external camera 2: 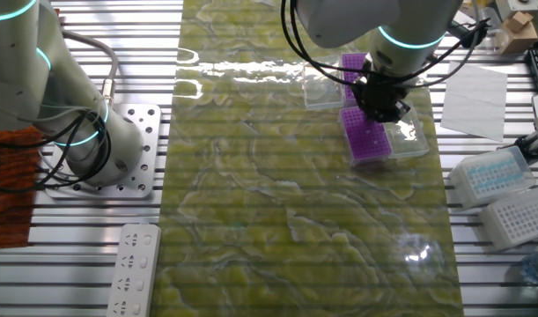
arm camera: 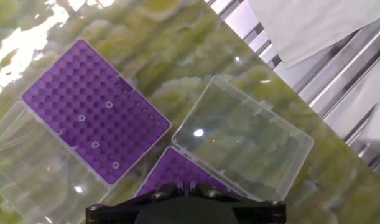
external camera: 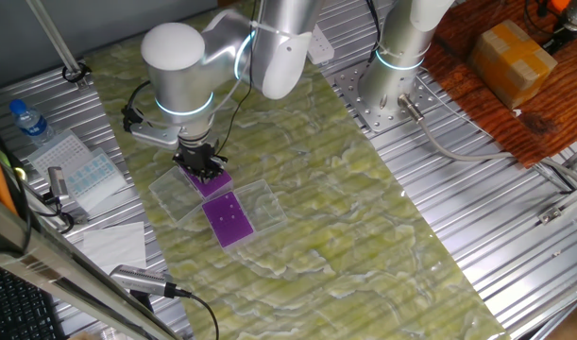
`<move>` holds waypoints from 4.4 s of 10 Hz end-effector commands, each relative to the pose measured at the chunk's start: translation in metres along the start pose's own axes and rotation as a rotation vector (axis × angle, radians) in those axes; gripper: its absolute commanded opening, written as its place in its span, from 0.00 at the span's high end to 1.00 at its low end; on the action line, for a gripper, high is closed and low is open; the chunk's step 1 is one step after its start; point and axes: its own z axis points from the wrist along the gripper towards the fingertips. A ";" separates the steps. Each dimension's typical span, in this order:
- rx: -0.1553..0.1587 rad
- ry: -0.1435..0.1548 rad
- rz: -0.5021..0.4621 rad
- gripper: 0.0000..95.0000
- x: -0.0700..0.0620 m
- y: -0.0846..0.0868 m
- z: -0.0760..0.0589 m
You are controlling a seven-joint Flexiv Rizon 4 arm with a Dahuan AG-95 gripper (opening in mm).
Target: Transfer all small pipette tips from one holder to another
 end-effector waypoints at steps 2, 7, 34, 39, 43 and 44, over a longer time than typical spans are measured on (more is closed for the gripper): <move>-0.005 0.004 0.023 1.00 -0.001 -0.001 -0.003; -0.036 0.039 0.082 1.00 -0.010 0.006 -0.038; -0.009 0.049 -0.081 0.80 0.020 -0.017 -0.003; -0.006 0.044 -0.091 0.80 0.023 -0.016 -0.002; 0.000 0.036 -0.097 0.80 0.024 -0.016 0.000; 0.000 0.034 -0.100 0.80 0.024 -0.016 0.001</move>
